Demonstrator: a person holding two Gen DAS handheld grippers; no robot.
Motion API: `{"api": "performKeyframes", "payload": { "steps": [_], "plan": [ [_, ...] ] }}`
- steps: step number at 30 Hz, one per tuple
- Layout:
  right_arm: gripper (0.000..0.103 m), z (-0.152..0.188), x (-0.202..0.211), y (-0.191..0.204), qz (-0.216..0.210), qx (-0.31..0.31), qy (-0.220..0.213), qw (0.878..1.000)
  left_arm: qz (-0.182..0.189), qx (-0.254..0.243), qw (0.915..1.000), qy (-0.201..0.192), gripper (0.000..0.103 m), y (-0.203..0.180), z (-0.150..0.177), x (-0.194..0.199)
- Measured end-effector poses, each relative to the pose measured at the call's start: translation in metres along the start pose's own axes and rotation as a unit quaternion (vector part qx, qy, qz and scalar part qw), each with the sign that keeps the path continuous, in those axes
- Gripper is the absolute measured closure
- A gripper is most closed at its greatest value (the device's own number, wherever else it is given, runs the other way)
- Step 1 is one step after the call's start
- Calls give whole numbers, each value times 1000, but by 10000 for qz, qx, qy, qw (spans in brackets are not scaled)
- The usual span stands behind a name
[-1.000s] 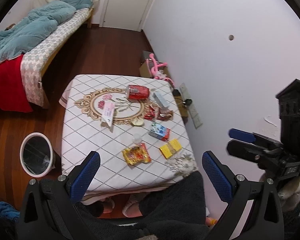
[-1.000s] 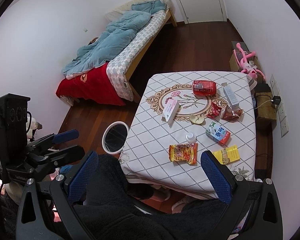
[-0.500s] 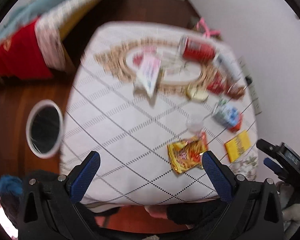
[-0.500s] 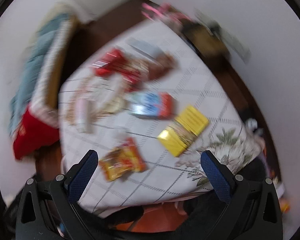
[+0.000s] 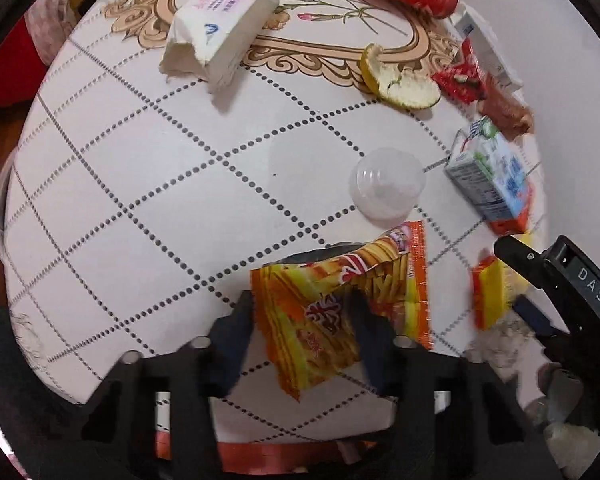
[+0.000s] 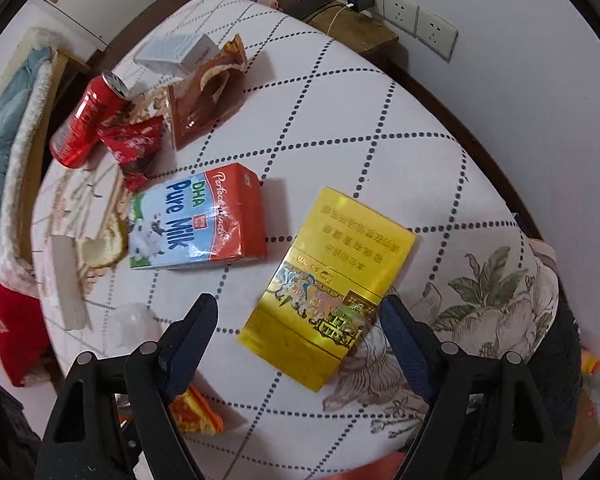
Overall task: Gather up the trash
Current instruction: 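Grasp the yellow chip bag with left gripper while right gripper grasps yellow cigarette box, then carry chip bag and cigarette box over the white bin and open both grippers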
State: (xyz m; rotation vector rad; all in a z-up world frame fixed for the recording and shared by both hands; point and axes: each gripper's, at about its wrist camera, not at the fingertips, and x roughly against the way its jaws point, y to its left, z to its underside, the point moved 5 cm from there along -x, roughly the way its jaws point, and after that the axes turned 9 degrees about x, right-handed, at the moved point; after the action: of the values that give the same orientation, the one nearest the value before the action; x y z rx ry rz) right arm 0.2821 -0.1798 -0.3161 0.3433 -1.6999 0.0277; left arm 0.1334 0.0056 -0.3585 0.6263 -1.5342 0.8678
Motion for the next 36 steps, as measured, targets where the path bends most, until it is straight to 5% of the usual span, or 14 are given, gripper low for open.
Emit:
{"api": "performKeyframes", "payload": {
  "steps": [5,12,13,14,15,20,22,23,25,33,36],
  "plan": [
    [33,4,-2,3,519,397,38,9979,-470,-389,9976,-339,92,-5,14,8],
    [38,23,2,-7,246,832,-15,9962,-580,-571,9941,-711,101,14,35,33],
    [42,26,4,-9,216,857,-25,9961,-566,-574,9938,-766,101,16,38,40],
    [62,31,8,-11,146,928,-68,9956,-558,-569,9929,-878,101,20,41,50],
    [65,33,15,-13,95,1018,-152,9946,-560,-565,9922,-956,101,25,42,59],
    [65,45,32,-16,-117,1237,-281,9919,-678,-546,9843,-1534,101,35,51,97],
    [53,45,30,-22,-313,921,-206,9950,-728,-548,9815,-1681,101,33,48,97],
    [34,44,25,-25,-379,726,-119,9966,-751,-528,9808,-1720,101,37,53,99],
    [30,42,18,-25,-566,503,-160,9970,-771,-481,9816,-1681,101,31,38,78],
    [34,47,-5,17,830,1409,-349,9859,-625,-400,9830,-1677,102,38,36,54],
    [36,59,-4,23,847,1716,-561,9799,-594,-538,9806,-1790,102,38,44,60]
  ]
}}
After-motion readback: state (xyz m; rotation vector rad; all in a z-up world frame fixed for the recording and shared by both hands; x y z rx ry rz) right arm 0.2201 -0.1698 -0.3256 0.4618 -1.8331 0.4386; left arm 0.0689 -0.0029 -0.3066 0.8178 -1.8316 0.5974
